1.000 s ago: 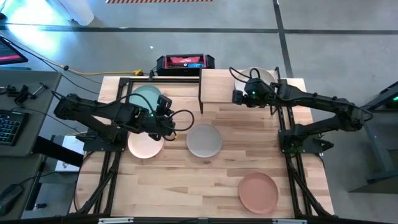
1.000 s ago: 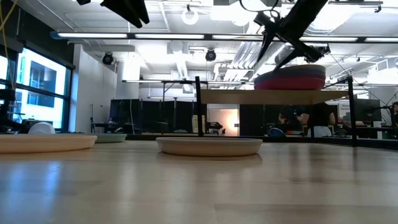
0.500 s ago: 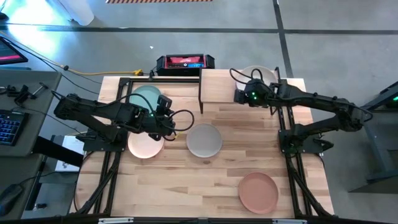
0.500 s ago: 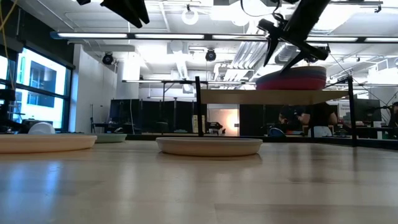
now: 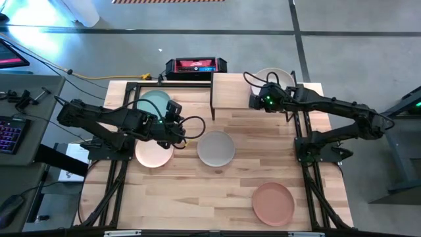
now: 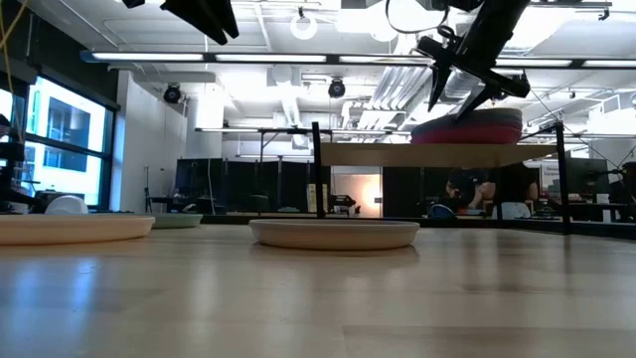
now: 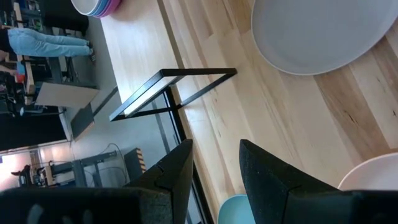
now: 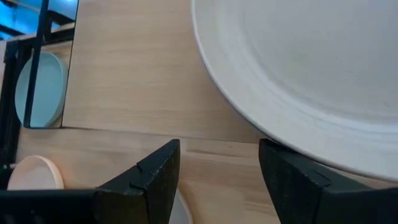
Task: Place and stack plates onto a shelf
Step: Adjust the plates on the shelf, then put the gray plate on the shelf
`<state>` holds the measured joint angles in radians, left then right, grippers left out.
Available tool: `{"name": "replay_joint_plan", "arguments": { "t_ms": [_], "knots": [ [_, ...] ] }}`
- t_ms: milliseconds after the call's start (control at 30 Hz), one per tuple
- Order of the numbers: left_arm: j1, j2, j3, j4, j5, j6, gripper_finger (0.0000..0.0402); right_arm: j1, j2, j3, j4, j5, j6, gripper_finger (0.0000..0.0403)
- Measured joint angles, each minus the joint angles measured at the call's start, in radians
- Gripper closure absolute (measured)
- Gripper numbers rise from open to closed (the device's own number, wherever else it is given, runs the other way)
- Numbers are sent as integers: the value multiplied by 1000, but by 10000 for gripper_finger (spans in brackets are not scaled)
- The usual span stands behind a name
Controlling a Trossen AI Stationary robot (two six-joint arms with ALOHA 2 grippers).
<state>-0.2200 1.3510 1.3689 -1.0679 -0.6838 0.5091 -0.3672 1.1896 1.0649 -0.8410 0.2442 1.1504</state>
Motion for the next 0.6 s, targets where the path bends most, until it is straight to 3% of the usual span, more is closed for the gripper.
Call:
{"name": "replay_joint_plan", "arguments": {
  "t_ms": [233, 367, 600],
  "knots": [
    [0, 0, 0, 0, 0, 2, 282, 44, -8, 0, 34, -120, -5, 194],
    [0, 0, 0, 3, 0, 130, 282, 104, -16, 0, 75, -172, 24, 194],
    [0, 0, 0, 31, 0, 157, 282, 244, -19, 0, 83, -171, 138, 194]
  ]
}}
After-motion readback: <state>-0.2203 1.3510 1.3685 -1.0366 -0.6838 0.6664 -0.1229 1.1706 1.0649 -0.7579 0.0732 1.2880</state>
